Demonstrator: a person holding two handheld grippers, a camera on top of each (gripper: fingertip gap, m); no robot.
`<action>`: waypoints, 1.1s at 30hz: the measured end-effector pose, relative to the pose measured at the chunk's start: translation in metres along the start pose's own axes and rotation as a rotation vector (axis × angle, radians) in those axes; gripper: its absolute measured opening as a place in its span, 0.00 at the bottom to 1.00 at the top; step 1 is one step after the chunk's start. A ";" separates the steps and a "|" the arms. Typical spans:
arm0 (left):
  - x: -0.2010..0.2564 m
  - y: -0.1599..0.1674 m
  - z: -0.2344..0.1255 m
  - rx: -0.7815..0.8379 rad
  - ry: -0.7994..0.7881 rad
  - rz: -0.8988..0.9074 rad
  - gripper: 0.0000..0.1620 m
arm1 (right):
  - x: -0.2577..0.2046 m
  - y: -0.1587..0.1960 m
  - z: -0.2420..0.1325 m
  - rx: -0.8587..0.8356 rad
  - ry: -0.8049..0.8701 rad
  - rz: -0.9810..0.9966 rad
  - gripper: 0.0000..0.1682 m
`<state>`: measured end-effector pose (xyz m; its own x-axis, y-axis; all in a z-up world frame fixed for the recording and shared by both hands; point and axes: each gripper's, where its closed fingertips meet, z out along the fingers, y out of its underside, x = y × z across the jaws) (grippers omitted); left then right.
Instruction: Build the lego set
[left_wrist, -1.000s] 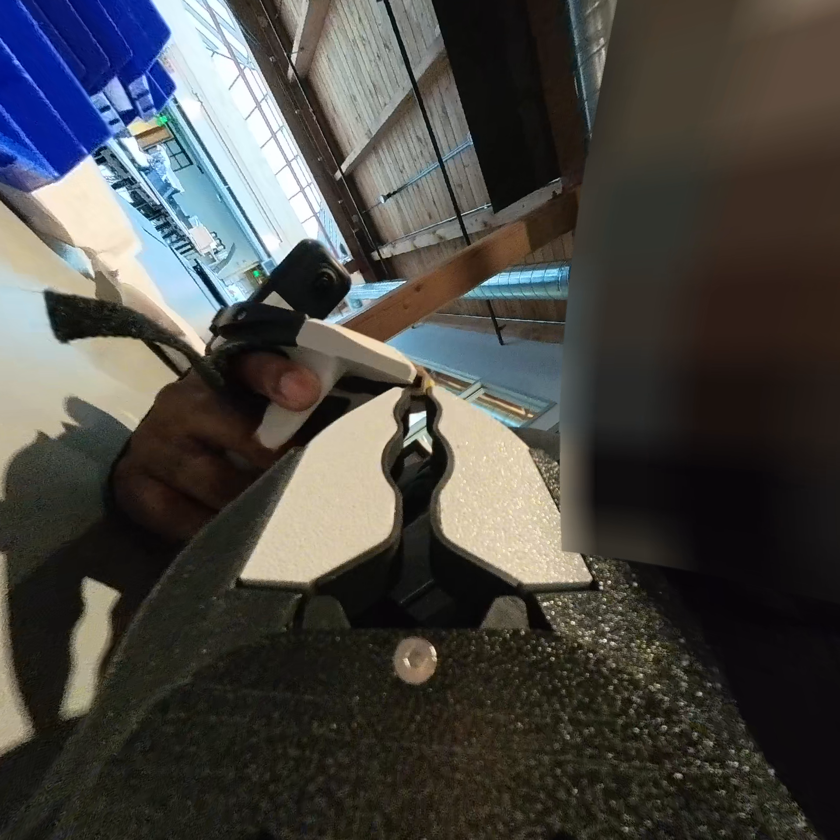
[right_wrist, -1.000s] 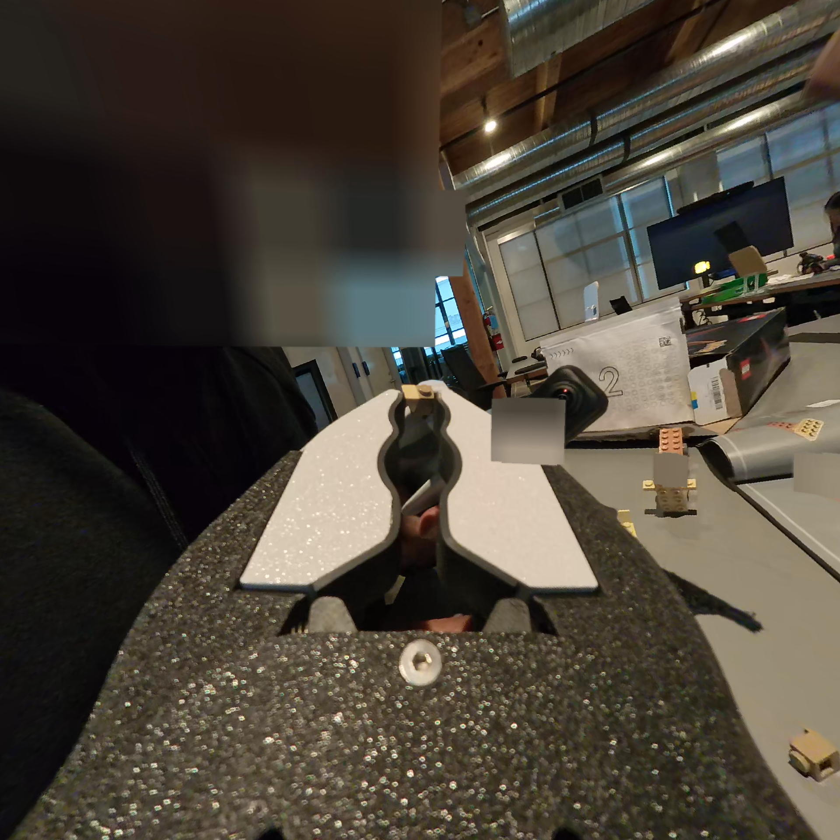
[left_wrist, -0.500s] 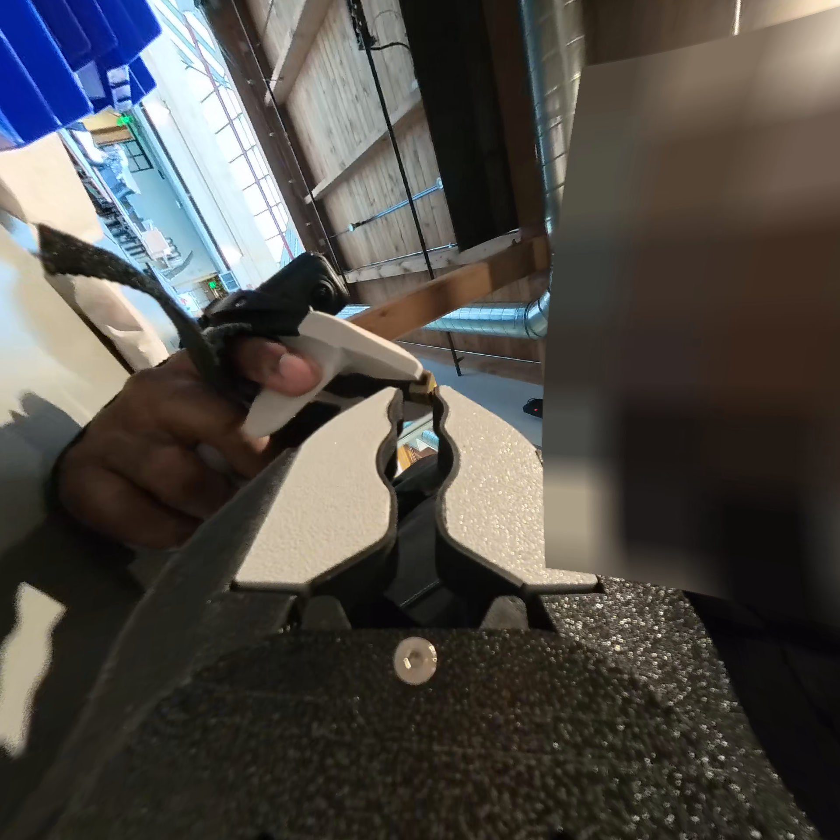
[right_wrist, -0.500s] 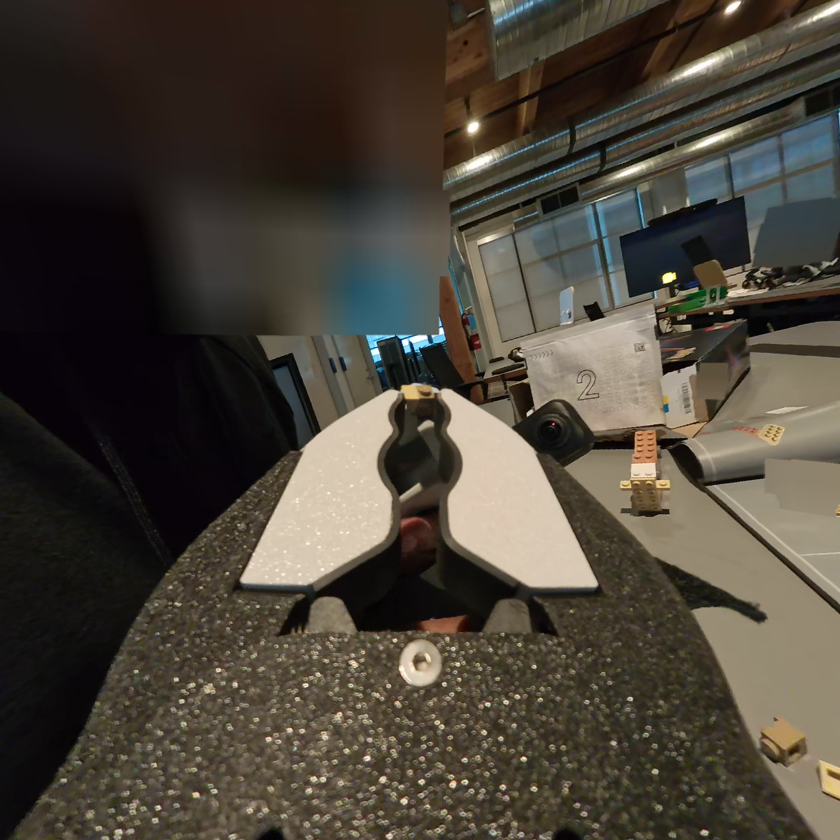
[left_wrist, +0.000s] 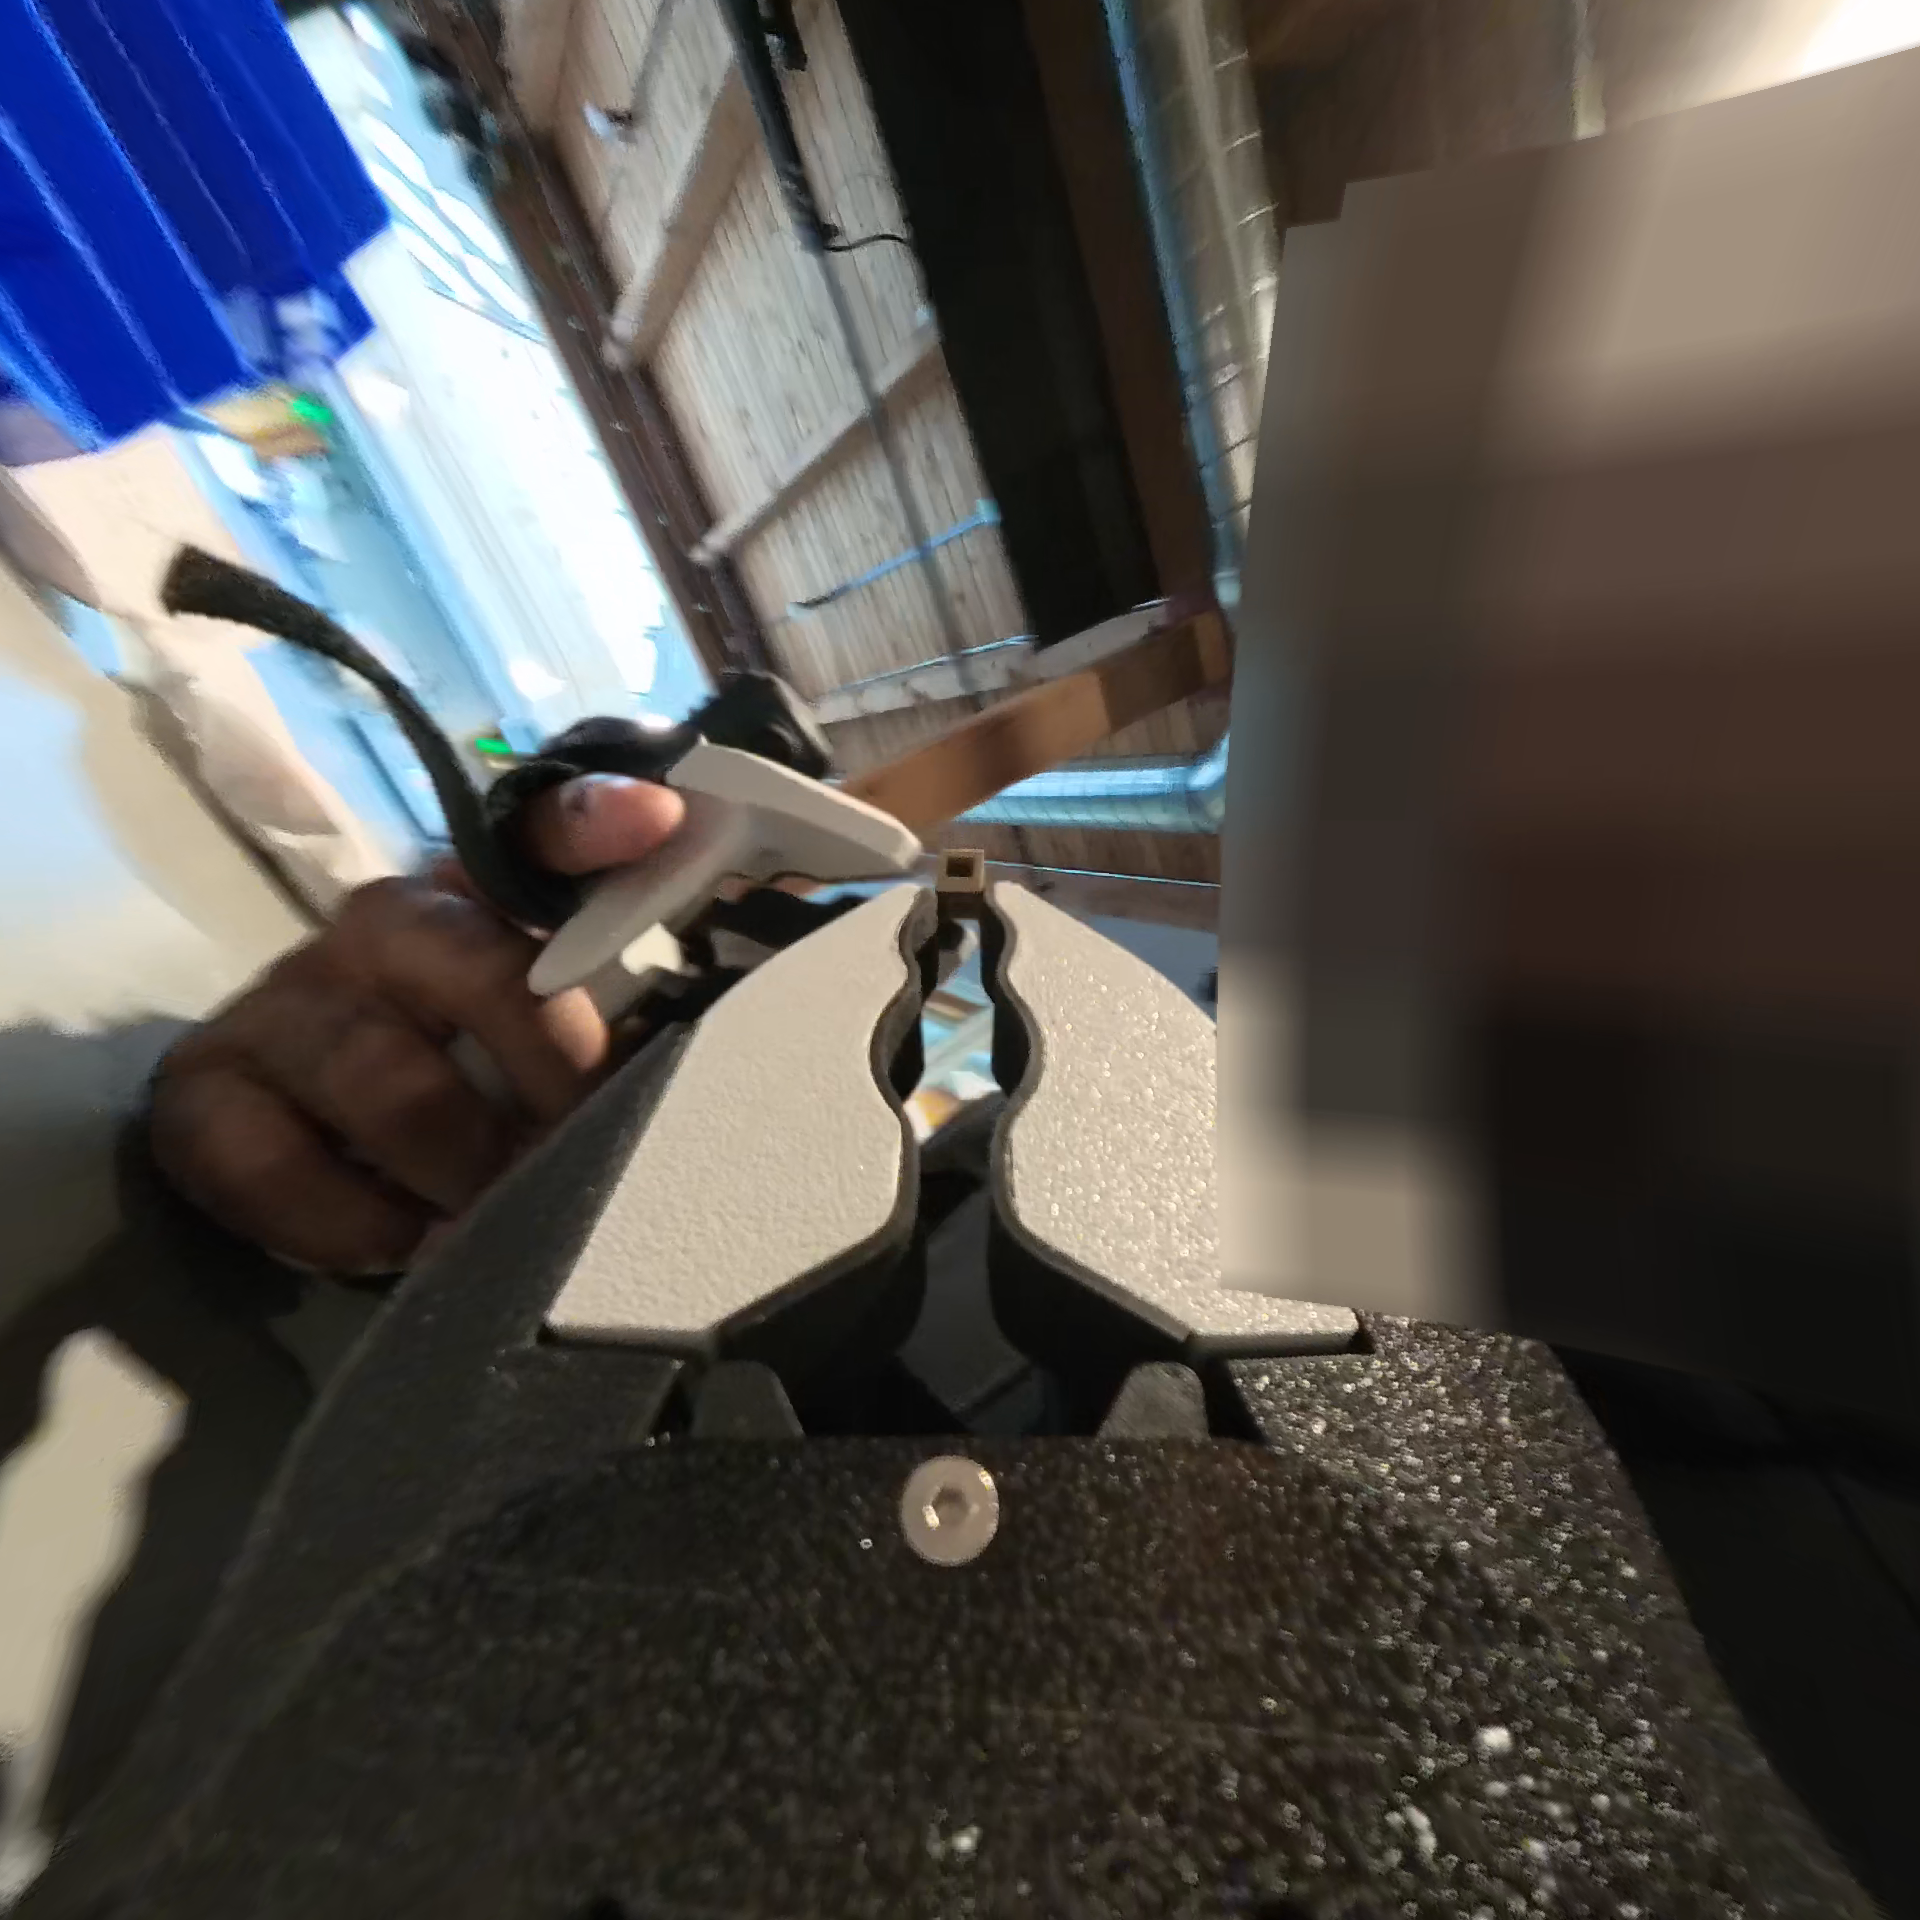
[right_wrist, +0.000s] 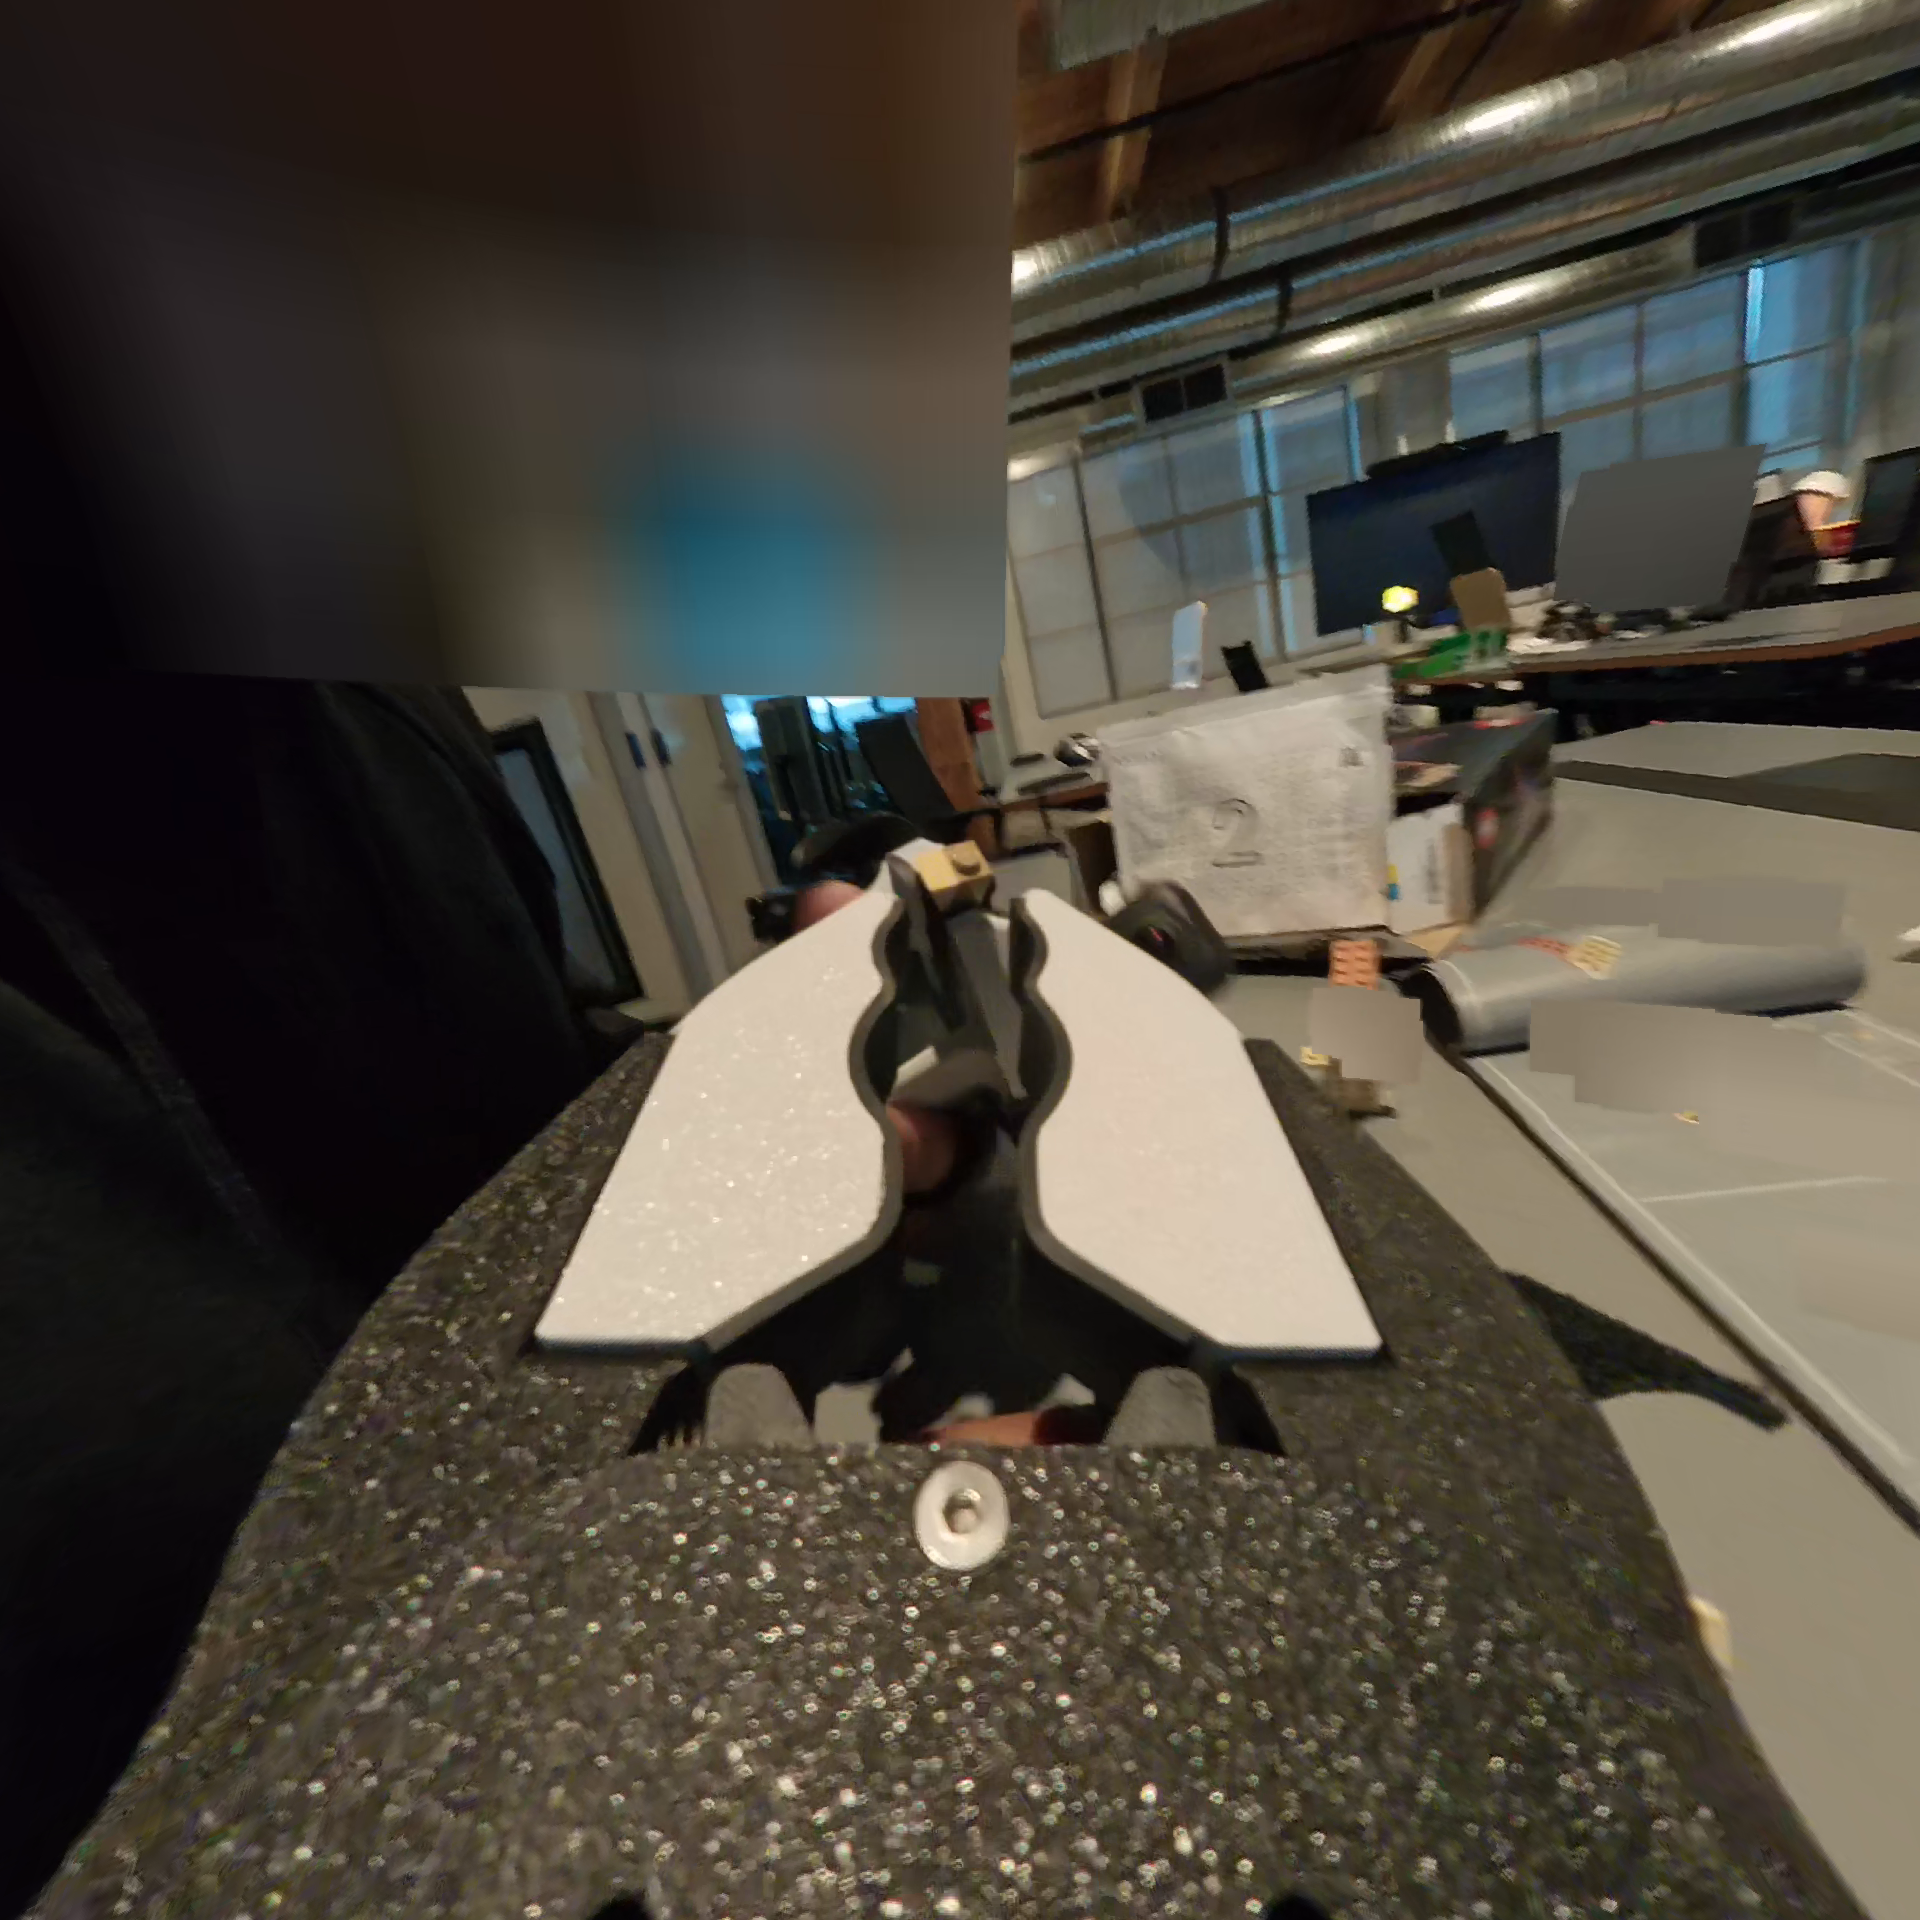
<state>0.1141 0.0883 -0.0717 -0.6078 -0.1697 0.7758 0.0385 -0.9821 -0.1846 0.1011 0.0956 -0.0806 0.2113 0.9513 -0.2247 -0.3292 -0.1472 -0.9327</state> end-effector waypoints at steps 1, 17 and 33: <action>-0.002 -0.001 0.000 -0.004 -0.037 0.030 0.04 | 0.001 0.001 -0.001 -0.018 0.015 -0.025 0.11; -0.031 0.000 -0.015 -0.130 -0.383 0.150 0.04 | 0.017 0.025 -0.006 -0.541 0.098 -0.616 0.10; -0.036 -0.001 -0.020 -0.111 -0.395 0.116 0.04 | 0.020 0.031 -0.011 -0.576 0.084 -0.620 0.06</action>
<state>0.1205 0.0974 -0.1115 -0.2533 -0.3186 0.9134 -0.0094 -0.9434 -0.3316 0.1053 0.1067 -0.1169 0.2734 0.8857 0.3752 0.3839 0.2572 -0.8868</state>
